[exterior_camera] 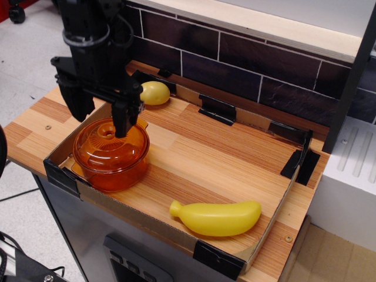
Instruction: Take lid off pot
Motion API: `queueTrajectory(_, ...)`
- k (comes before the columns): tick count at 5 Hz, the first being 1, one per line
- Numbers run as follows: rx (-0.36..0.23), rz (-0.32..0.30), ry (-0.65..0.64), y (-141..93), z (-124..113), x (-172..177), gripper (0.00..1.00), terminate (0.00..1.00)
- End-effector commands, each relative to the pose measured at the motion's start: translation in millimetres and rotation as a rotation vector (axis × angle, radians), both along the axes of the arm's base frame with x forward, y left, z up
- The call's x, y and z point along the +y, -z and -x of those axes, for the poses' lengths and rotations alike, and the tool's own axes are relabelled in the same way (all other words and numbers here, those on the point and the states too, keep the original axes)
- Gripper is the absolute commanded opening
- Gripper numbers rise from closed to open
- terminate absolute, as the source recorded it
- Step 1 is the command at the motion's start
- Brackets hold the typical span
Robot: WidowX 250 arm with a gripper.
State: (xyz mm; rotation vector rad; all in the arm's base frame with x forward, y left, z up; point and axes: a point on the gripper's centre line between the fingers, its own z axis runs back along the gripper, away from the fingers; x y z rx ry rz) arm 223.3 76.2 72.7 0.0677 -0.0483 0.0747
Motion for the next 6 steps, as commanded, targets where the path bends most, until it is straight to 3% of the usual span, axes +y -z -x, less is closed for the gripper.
queueTrajectory(1,-0.021,-0.033,0.007,4.1,-3.5,3.0,1.0,0.0)
queueTrajectory(3,-0.021,-0.039,-0.011,8.3,-5.2,0.5,1.0,0.0)
queueTrajectory(4,-0.022,-0.045,-0.016,8.5,-7.5,2.1,0.0,0.0)
queueTrajectory(6,-0.032,-0.048,-0.038,4.2,-6.6,10.3,0.0,0.0)
